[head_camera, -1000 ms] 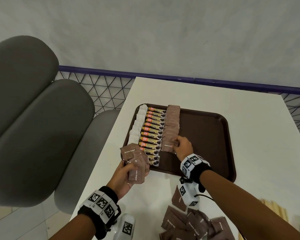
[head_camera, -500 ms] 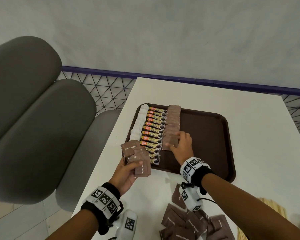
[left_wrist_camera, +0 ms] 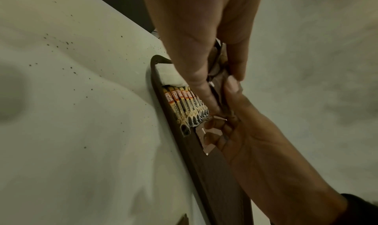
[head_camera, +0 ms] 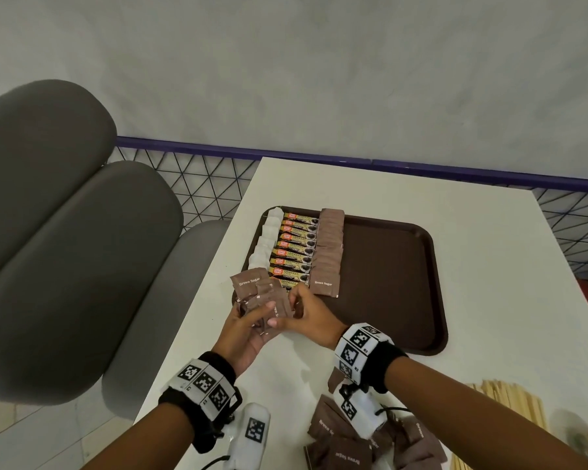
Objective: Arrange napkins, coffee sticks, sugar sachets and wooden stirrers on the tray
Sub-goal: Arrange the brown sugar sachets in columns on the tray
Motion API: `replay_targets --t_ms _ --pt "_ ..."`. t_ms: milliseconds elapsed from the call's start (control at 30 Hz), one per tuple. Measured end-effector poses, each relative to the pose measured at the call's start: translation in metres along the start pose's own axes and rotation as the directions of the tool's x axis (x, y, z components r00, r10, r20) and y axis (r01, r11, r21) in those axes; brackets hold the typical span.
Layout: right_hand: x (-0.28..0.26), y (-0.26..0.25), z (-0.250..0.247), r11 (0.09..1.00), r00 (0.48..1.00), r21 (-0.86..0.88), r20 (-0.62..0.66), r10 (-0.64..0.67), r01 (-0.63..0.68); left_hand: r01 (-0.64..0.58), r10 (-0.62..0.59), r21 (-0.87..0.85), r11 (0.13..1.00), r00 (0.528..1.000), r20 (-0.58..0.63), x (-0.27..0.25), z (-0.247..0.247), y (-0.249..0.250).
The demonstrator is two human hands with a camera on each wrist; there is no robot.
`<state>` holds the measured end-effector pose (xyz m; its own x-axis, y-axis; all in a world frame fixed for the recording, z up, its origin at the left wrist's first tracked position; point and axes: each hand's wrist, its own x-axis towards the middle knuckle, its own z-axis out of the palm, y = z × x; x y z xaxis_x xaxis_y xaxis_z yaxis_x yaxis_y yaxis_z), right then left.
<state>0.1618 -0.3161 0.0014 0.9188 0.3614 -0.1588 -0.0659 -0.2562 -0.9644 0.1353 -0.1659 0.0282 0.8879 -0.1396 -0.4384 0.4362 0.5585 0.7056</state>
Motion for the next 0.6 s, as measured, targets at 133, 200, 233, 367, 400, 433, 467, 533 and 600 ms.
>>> replay_targets --t_ms 133,200,233,367,400,433,467,533,600 --pt "-0.003 -0.003 -0.003 0.987 0.998 0.151 0.031 0.055 -0.059 0.034 -0.033 -0.035 0.999 0.999 0.01 -0.001 0.003 0.002" --pt "-0.004 -0.003 -0.006 0.975 0.997 0.211 0.009 0.071 -0.071 0.034 -0.034 -0.048 0.998 0.999 0.011 -0.001 0.003 0.002" --pt "-0.004 -0.002 -0.008 0.97 0.997 0.231 -0.01 0.077 -0.073 0.032 -0.032 -0.051 0.998 0.999 0.011 -0.002 0.003 0.001" --pt "0.0 0.001 -0.021 0.937 0.986 0.328 -0.071 0.15 -0.119 0.035 -0.038 -0.059 0.998 0.998 -0.04 0.002 -0.001 -0.001" --pt "0.001 0.002 -0.026 0.926 0.979 0.355 -0.106 0.177 -0.129 0.034 -0.037 -0.064 0.997 0.998 -0.055 0.003 -0.003 -0.001" --pt "0.002 0.002 -0.032 0.918 0.968 0.374 -0.154 0.197 -0.127 0.033 -0.038 -0.073 0.997 0.997 -0.065 0.003 -0.004 -0.001" --pt "0.004 0.003 -0.039 0.921 0.955 0.368 -0.207 0.212 -0.125 0.035 -0.041 -0.08 0.996 0.996 -0.075 0.004 -0.006 -0.001" --pt "0.006 0.007 -0.053 0.959 0.926 0.237 -0.304 0.223 -0.153 0.035 -0.043 -0.088 0.995 0.995 -0.085 0.004 -0.009 0.0" --pt "0.009 0.014 -0.065 0.975 0.907 0.028 -0.362 0.215 -0.22 0.036 -0.045 -0.089 0.995 0.994 -0.096 0.005 -0.011 0.001"
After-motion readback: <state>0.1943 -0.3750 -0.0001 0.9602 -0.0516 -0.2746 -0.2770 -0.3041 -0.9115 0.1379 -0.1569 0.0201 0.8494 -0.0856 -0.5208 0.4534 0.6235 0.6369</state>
